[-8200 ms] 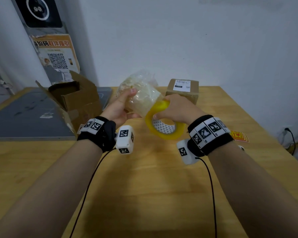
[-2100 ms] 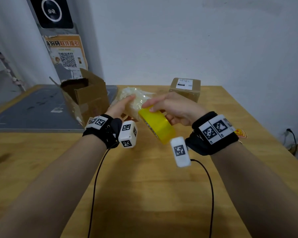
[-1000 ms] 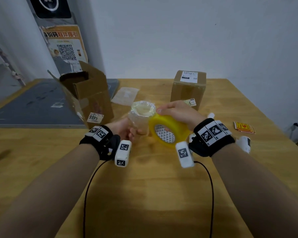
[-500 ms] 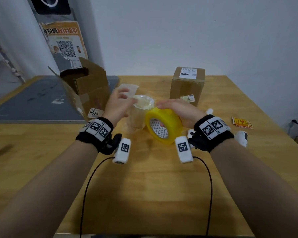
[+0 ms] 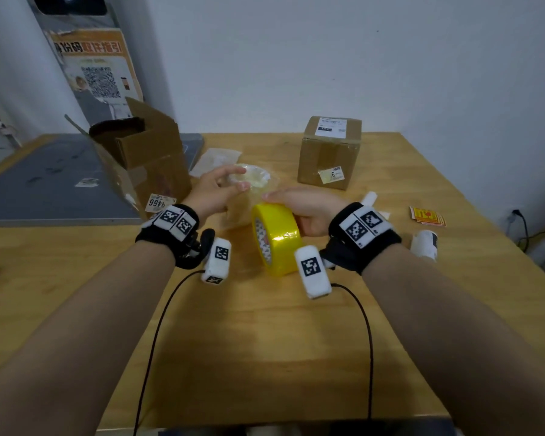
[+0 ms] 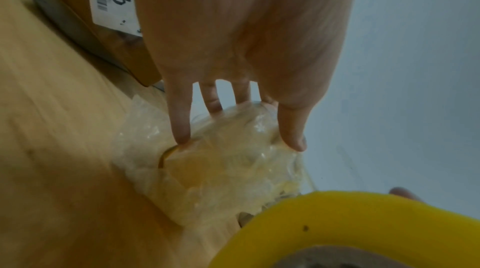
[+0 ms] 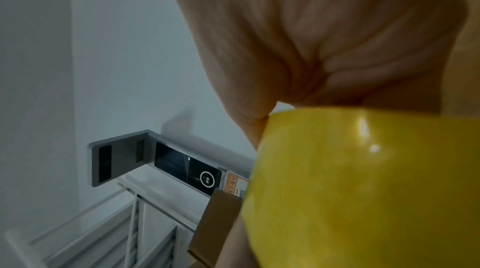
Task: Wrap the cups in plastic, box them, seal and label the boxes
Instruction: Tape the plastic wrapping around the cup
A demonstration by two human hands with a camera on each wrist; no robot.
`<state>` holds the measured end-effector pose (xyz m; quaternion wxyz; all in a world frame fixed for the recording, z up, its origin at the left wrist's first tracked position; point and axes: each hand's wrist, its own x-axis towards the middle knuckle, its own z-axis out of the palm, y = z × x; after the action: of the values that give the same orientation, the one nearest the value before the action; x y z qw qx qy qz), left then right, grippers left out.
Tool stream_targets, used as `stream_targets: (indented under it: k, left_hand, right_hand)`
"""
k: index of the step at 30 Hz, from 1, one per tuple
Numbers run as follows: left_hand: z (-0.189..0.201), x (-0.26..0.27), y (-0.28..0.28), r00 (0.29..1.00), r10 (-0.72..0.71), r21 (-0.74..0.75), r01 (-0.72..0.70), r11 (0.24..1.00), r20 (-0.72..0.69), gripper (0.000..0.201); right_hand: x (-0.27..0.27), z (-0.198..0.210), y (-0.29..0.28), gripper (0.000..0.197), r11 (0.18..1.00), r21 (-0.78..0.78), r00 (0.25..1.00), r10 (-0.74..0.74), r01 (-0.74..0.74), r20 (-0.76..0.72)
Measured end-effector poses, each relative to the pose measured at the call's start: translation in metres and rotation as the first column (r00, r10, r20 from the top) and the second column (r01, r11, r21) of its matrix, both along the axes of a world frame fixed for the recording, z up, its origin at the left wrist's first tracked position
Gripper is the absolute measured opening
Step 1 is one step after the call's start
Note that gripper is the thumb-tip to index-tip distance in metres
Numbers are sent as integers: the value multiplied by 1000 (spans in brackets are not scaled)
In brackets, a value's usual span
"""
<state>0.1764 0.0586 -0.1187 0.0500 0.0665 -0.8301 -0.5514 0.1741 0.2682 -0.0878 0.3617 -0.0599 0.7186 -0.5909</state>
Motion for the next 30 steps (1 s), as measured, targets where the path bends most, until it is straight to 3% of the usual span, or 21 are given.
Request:
stream_targets:
  k: [3, 7, 10, 11, 14, 17, 20, 22, 25, 27, 30]
  left_hand:
    - [-1, -1, -4, 997, 79, 2, -79, 997, 8, 43]
    - [3, 4, -5, 927, 358, -175, -336, 926, 112, 85]
    - [17, 22, 1, 942, 231, -94, -214, 972, 242, 39]
    - [20, 29, 6, 937, 149, -31, -147, 989, 317, 35]
    - [20, 41, 22, 885, -63, 153, -10, 988, 461, 51]
    - [12, 39, 31, 891, -103, 299, -38, 953, 442, 54]
    - [10, 35, 31, 903, -109, 419, -85, 904, 416, 43]
    - [12, 32, 29, 906, -90, 426, -105, 899, 414, 33]
    - [16, 24, 26, 906, -132, 406, -48, 912, 402, 41]
    - [19, 18, 25, 910, -136, 394, -32, 919, 391, 43]
    - [24, 8, 22, 910, -93, 350, -60, 935, 404, 43]
  right_hand:
    - [-1, -3, -6, 23, 999, -23, 1000, -23, 23, 11]
    - [-3, -8, -10, 29, 998, -9, 998, -57, 57, -9]
    - [-5, -4, -9, 36, 997, 67, 995, -38, 45, -97]
    - [-6, -1, -9, 35, 993, 107, 990, -33, 48, -139]
    - [-10, 11, -9, 42, 966, 257, 973, 50, 10, -227]
    - [-19, 23, -10, 47, 909, 415, 922, 186, -31, -339]
    - [-35, 36, -15, 45, 880, 476, 815, 281, -7, -507]
    - [-46, 41, -22, 44, 888, 459, 731, 328, -24, -598]
    - [-59, 39, -31, 47, 836, 539, 649, 469, -107, -599]
    - [-69, 30, -33, 45, 793, 596, 644, 523, -129, -558]
    - [-80, 17, -26, 43, 817, 558, 698, 486, -149, -525]
